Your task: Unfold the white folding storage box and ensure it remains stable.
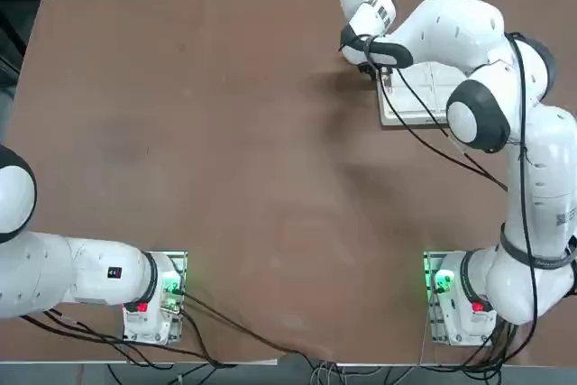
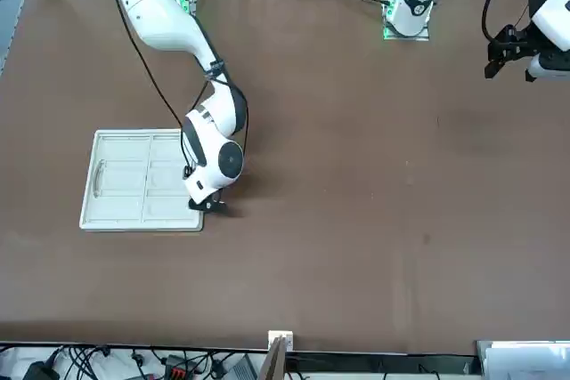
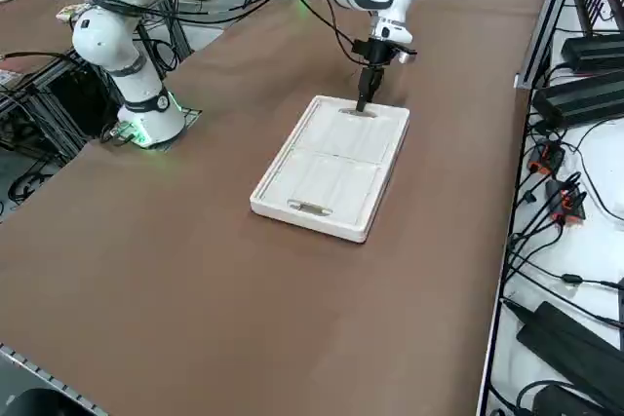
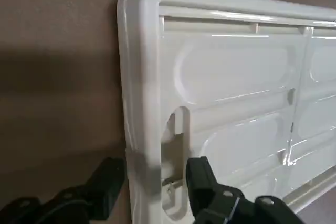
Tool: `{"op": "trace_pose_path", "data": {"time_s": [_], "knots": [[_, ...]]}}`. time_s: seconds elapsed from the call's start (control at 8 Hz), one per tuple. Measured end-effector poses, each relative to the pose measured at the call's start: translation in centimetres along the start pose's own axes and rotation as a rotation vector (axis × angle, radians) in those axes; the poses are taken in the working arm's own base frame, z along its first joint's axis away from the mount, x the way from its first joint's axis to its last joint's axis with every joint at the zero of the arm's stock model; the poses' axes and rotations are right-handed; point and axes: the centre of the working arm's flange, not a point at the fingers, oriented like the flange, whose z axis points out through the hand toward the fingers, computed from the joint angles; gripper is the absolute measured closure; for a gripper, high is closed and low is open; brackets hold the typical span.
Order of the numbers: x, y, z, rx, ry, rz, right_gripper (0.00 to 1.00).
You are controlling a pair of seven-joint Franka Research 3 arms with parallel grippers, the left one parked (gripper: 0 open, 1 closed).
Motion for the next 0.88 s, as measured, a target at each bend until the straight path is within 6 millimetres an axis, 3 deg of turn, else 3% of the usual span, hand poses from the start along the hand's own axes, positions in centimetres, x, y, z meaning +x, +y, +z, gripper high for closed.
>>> {"op": "trace_pose_path", "data": {"time_s": [0.88], "knots": [[-0.03, -0.11, 0.3, -0.005, -0.003, -0.002, 0.32]]}}
